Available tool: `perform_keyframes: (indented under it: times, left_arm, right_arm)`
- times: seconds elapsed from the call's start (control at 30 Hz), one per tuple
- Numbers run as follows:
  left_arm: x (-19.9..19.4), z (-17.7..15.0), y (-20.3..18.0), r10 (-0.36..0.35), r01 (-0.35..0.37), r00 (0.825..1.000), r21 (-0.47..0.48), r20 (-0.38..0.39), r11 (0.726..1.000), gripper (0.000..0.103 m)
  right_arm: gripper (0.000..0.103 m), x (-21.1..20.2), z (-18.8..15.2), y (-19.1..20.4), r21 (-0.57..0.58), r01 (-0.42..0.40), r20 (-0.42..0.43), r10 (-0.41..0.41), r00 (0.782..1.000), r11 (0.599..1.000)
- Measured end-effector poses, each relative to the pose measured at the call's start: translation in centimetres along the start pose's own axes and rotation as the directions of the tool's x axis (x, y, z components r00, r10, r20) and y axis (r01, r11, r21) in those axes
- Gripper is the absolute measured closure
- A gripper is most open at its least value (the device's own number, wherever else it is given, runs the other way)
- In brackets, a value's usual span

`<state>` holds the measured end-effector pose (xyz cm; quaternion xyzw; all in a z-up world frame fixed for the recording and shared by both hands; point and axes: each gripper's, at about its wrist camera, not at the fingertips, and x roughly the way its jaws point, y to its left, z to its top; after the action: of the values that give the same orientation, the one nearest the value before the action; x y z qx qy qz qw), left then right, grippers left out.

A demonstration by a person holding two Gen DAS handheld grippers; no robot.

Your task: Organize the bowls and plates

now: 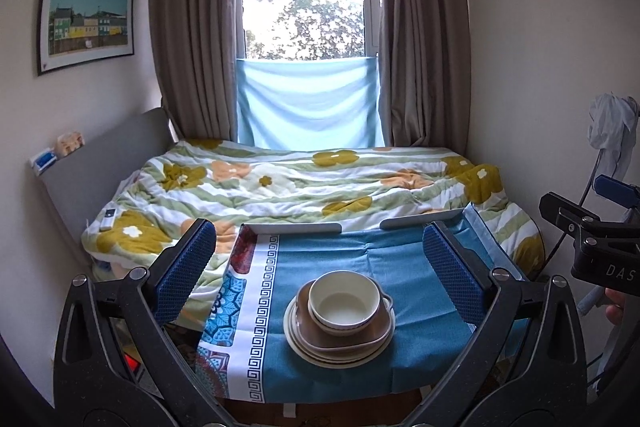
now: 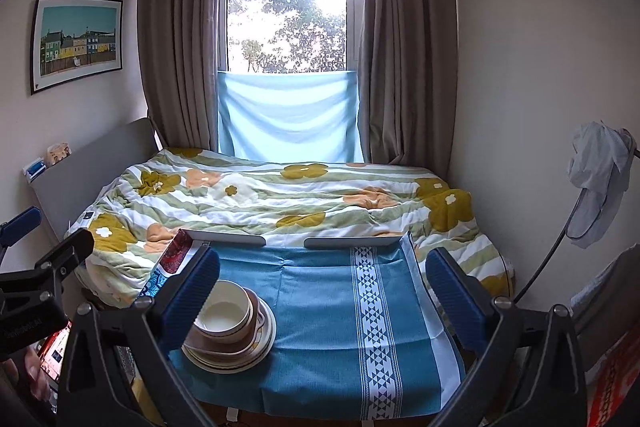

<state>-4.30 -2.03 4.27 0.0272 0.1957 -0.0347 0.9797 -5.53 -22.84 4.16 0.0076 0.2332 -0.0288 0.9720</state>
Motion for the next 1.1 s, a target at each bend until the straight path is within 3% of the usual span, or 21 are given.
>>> perform_keyframes:
  times: [1.1]
  left_arm:
    - [0.90,0.39,0.51,-0.012,0.012,1.000,0.016,0.023,1.000,0.000]
  right_arm:
    - [0.001,0.98,0.58,0.70,0.025,0.018,-0.003,-0.018,1.000,1.000]
